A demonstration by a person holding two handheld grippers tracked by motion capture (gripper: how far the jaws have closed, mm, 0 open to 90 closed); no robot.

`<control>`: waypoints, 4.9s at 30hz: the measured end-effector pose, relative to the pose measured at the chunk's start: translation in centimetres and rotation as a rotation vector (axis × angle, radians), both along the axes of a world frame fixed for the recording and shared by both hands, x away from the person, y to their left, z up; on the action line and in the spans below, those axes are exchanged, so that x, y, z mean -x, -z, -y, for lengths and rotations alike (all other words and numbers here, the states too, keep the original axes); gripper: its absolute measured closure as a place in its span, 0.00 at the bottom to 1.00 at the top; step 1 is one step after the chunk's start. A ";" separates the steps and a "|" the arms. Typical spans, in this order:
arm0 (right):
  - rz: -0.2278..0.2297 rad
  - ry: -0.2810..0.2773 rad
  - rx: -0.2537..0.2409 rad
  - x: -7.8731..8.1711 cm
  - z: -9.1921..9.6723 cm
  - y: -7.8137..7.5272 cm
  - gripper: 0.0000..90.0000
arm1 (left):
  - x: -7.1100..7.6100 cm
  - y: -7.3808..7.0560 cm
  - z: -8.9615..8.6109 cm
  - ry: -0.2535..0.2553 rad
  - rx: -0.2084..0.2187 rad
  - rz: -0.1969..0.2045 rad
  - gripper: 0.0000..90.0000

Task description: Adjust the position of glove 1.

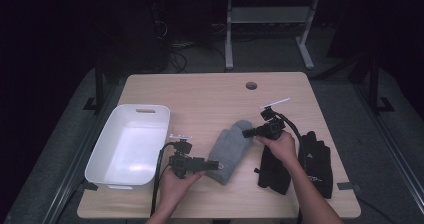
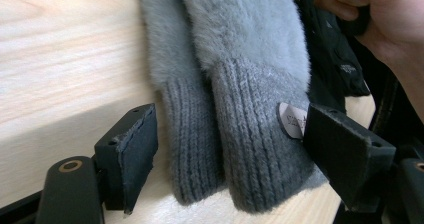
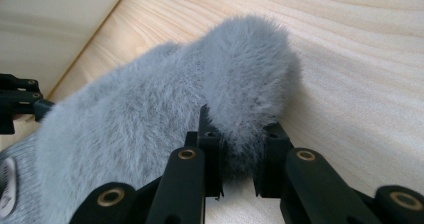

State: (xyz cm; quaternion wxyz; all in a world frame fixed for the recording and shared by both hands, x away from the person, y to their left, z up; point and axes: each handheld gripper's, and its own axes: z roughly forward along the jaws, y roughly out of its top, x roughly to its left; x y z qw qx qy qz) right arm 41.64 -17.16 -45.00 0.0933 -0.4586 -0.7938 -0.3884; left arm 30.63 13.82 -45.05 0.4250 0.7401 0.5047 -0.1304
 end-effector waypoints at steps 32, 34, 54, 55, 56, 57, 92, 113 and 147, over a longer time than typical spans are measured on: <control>0.046 0.091 -0.132 1.6 1.2 -2.7 0.85 | 0.3 -0.9 0.8 0.123 0.090 0.010 0.52; 0.051 0.094 -0.138 1.8 1.4 -3.0 0.85 | 0.3 -1.3 0.9 0.126 0.081 0.023 0.51; 0.071 0.146 -0.256 2.4 1.8 -6.6 0.85 | 1.0 -4.9 1.0 0.129 0.049 0.127 0.51; 0.077 0.143 -0.260 2.4 1.7 -7.0 0.85 | 1.0 -5.1 0.9 0.128 0.047 0.132 0.51; 0.080 0.145 -0.266 2.4 1.6 -7.2 0.85 | 1.0 -5.3 0.8 0.129 0.047 0.137 0.51; 0.081 0.148 -0.280 2.3 1.5 -7.5 0.85 | 0.9 -5.4 0.7 0.131 0.047 0.144 0.51; 0.065 0.112 -0.348 0.7 -3.6 -11.4 0.85 | 1.1 -8.9 -4.0 0.064 0.064 0.185 0.50; 0.088 0.063 -0.324 -0.1 -7.4 -13.7 0.84 | 1.5 -10.6 -7.5 0.024 0.078 0.203 0.50; 0.092 -0.021 -0.320 -1.4 -15.1 -15.1 0.84 | 2.5 -11.1 -14.1 -0.078 0.113 0.197 0.50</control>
